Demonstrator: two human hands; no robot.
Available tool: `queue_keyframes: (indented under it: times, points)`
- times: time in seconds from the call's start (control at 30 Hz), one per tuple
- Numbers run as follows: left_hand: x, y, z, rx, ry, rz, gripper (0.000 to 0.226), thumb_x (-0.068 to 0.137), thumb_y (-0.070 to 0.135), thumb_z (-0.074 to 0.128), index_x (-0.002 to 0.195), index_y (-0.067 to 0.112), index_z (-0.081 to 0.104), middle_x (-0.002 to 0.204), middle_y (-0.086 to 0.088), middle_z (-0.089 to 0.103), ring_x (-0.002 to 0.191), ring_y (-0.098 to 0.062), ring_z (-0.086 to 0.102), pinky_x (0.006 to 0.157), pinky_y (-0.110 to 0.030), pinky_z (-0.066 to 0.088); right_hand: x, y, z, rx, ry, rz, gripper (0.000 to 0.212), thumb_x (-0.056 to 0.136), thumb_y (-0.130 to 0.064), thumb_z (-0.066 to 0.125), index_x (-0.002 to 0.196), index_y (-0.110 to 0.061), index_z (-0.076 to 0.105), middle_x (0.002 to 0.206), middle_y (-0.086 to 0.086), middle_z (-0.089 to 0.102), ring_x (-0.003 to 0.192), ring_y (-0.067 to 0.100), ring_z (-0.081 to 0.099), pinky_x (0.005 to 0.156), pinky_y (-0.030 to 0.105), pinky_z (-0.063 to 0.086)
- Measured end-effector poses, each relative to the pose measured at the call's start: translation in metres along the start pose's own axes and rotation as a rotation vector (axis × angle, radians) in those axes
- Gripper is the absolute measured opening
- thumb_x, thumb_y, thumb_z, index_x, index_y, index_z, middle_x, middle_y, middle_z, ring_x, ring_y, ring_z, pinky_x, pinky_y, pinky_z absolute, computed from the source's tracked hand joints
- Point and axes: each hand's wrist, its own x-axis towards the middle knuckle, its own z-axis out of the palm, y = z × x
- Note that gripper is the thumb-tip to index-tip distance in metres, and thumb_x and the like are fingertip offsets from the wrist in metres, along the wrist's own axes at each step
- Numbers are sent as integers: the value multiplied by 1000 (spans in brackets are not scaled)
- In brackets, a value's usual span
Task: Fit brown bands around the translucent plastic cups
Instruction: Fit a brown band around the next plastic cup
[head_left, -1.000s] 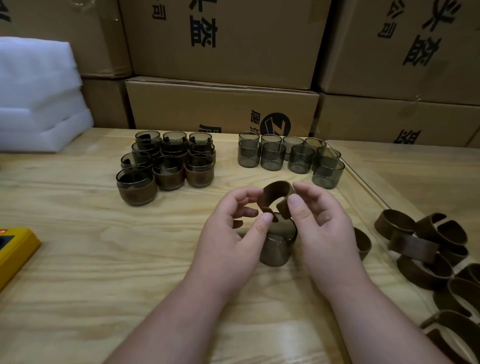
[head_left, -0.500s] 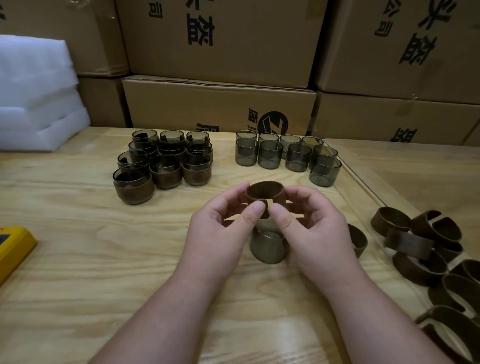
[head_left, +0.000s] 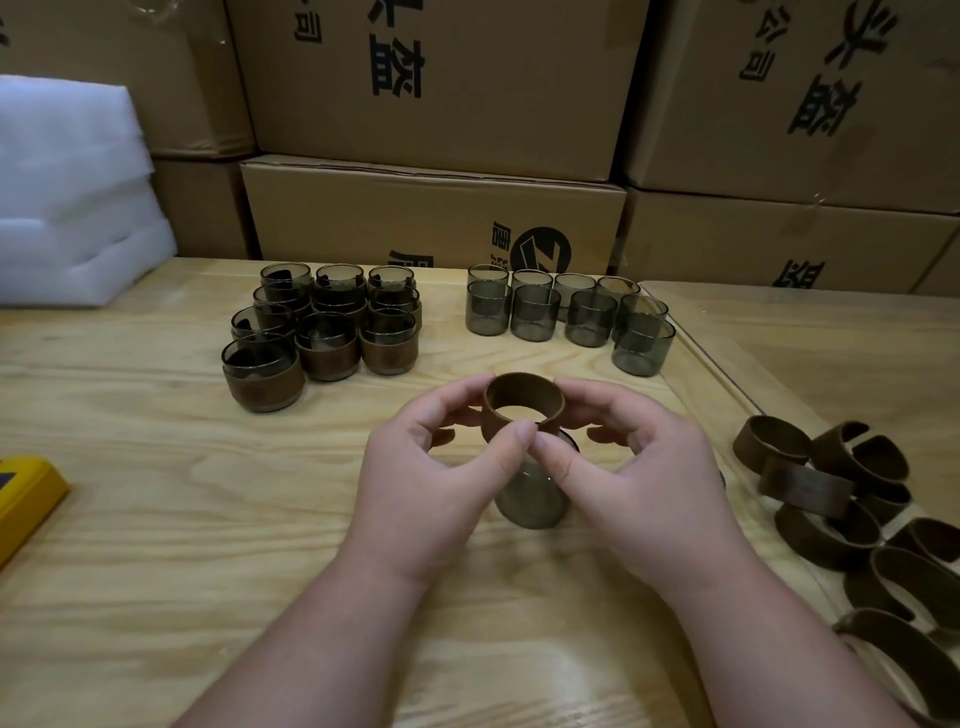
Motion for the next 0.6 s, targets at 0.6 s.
queue_keyframes:
  times: [0.6]
  points:
    - [-2,1,3,15,-34,62,41,59,45,72,100,43,75,101,13,78,100,3,69,86,-7,45,-3,-6,-12,-53,-33,15,28,65,-31,74,86,-48,66,92,-37,69,95,-7,67,78,8,48]
